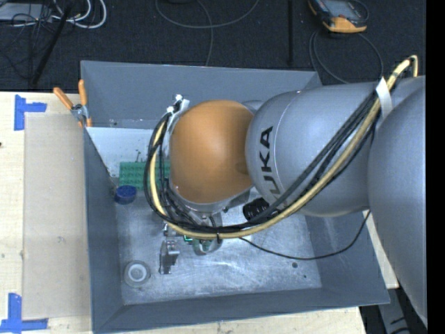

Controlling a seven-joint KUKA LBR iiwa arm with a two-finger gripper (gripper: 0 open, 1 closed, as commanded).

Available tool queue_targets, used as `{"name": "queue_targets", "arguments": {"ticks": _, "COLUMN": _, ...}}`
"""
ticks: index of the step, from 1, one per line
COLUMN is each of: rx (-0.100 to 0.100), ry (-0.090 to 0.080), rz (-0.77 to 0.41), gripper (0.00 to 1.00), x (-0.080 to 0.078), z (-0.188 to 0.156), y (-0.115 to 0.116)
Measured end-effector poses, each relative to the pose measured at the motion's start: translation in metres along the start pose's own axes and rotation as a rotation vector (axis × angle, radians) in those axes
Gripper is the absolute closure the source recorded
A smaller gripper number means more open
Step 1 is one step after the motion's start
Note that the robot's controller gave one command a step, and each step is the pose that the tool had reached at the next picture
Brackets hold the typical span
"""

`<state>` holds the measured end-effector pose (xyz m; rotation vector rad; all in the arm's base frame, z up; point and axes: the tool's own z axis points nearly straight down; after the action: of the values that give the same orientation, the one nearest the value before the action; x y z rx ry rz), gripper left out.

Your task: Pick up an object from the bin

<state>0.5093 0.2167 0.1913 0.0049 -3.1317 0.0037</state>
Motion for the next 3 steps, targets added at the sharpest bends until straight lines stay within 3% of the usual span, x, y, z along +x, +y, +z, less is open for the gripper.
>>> {"name": "queue_targets", "arguments": {"ticks": 1, "rx": 0.002, "ry": -0.003, "rz": 0.106, "gripper": 0.0, "x": -0.053, "z": 0.085, "y": -0.057}}
{"name": "queue_targets", "arguments": {"ticks": 2, "rx": -0.006, "ry": -0.015, "rz": 0.079, "gripper": 0.0, "x": -0.062, "z": 0.12, "y": -0.065}}
{"name": "queue_targets", "arguments": {"ticks": 3, "rx": -0.008, "ry": -0.015, "rz": 0.08, "gripper": 1.0, "x": -0.063, "z": 0.116, "y": -0.064}}
